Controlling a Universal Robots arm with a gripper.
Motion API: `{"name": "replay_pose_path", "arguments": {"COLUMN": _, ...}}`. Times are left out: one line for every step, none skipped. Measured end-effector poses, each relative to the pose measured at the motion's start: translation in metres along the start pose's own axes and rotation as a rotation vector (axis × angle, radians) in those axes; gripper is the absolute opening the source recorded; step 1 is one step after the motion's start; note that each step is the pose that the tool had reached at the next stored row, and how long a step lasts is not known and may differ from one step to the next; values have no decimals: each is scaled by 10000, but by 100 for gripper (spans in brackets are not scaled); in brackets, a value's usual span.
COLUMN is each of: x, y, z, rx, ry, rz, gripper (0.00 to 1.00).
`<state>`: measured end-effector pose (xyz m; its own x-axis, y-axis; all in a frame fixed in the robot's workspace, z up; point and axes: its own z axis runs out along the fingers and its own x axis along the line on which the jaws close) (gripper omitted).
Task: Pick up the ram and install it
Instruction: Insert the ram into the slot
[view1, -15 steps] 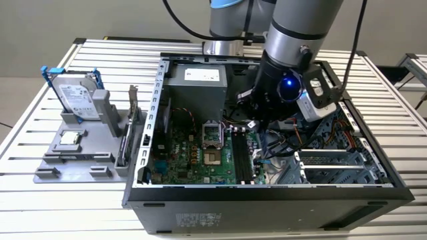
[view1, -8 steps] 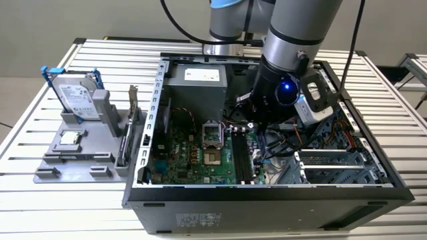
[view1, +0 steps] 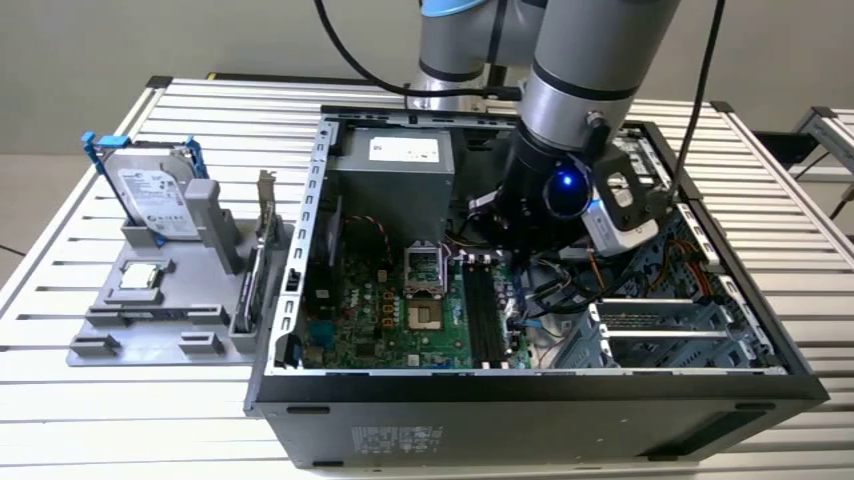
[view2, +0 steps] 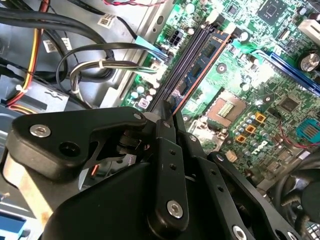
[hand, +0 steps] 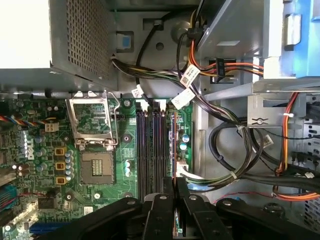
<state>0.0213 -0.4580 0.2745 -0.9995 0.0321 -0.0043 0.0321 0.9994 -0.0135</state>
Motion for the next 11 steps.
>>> {"name": "replay_pose_path", "arguments": {"x": 5, "y": 0, "z": 6, "rx": -3, "ry": -1, "rz": -4, "gripper": 0}}
{"name": "replay_pose_path", "arguments": {"x": 8, "y": 0, "z": 12, "rx": -3, "ry": -1, "rz": -8, "gripper": 0}}
{"name": "replay_pose_path", "arguments": {"x": 11, "y": -1, "z": 17, "rx": -1, "ry": -1, "rz": -15, "gripper": 0}}
{"name": "replay_pose_path", "arguments": {"x": 13, "y": -1, "z": 23, "rx": -2, "ry": -1, "rz": -23, "gripper": 0}}
{"name": "replay_pose_path", "arguments": {"x": 15, "y": -1, "z": 29, "rx": -2, "ry": -1, "rz": -33, "gripper": 0}}
{"name": "replay_pose_path", "arguments": {"x": 17, "y": -2, "z": 36, "rx": -1, "ry": -1, "rz": -41, "gripper": 0}}
{"name": "replay_pose_path", "arguments": {"x": 19, "y": -2, "z": 43, "rx": -1, "ry": -1, "rz": -49, "gripper": 0}}
{"name": "replay_pose_path", "arguments": {"x": 19, "y": -4, "z": 48, "rx": 0, "ry": -1, "rz": -58, "gripper": 0}}
{"name": "replay_pose_path", "arguments": {"x": 19, "y": -5, "z": 56, "rx": -1, "ry": -1, "rz": -66, "gripper": 0}}
{"name": "replay_pose_path", "arguments": {"x": 20, "y": -6, "z": 69, "rx": -2, "ry": -1, "rz": -74, "gripper": 0}}
{"name": "replay_pose_path", "arguments": {"x": 20, "y": -6, "z": 82, "rx": -3, "ry": -2, "rz": -81, "gripper": 0}}
